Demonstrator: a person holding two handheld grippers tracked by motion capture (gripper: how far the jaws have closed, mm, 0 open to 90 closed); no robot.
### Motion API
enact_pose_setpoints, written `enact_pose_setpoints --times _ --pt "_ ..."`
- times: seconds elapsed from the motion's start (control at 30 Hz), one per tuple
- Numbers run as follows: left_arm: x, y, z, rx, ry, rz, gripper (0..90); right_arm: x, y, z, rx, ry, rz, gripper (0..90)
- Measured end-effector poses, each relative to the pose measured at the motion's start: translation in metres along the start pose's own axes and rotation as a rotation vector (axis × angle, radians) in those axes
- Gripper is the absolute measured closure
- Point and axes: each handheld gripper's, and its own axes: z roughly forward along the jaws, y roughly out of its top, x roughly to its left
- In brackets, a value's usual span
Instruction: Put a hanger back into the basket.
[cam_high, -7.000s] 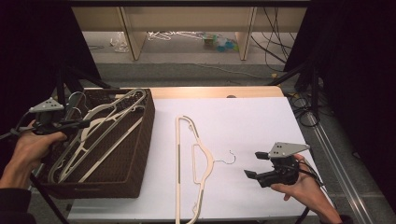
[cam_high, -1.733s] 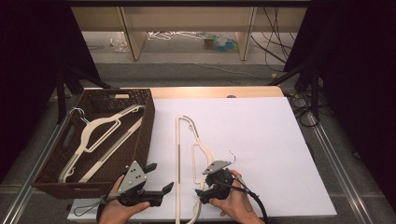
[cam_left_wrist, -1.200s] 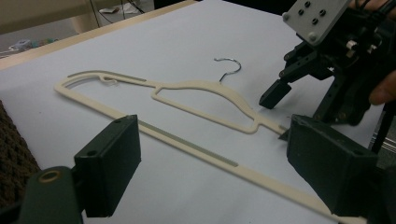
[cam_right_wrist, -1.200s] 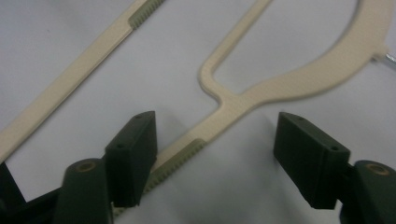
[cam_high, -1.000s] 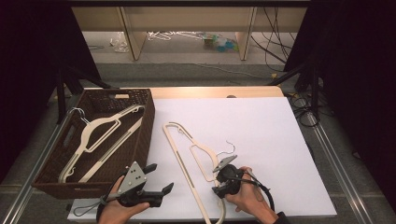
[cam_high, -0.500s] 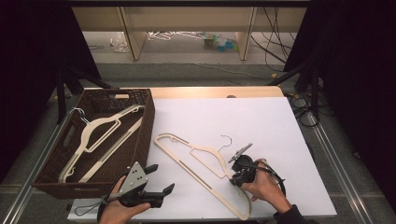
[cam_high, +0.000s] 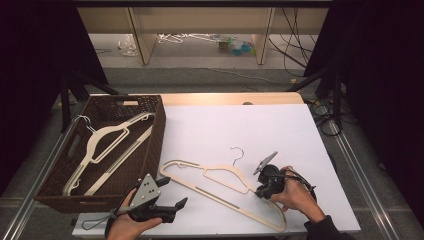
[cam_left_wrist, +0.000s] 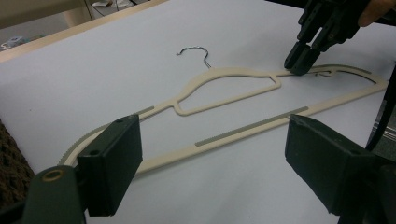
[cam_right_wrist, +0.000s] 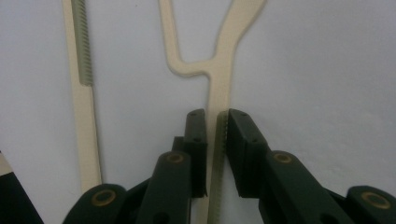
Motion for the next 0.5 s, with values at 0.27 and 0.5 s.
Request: enact_pose_setpoints --times 0.27,0.5 --pt "-0.002 0.0 0.005 0.014 -0.006 0.027 19.0 0.003 0.002 0.002 0.022 -0.011 0.02 75.3" --pt "-0.001 0.007 0.014 0.013 -0.009 0.042 19.5 0.006 0.004 0.002 0.035 -0.037 -0.001 78.5"
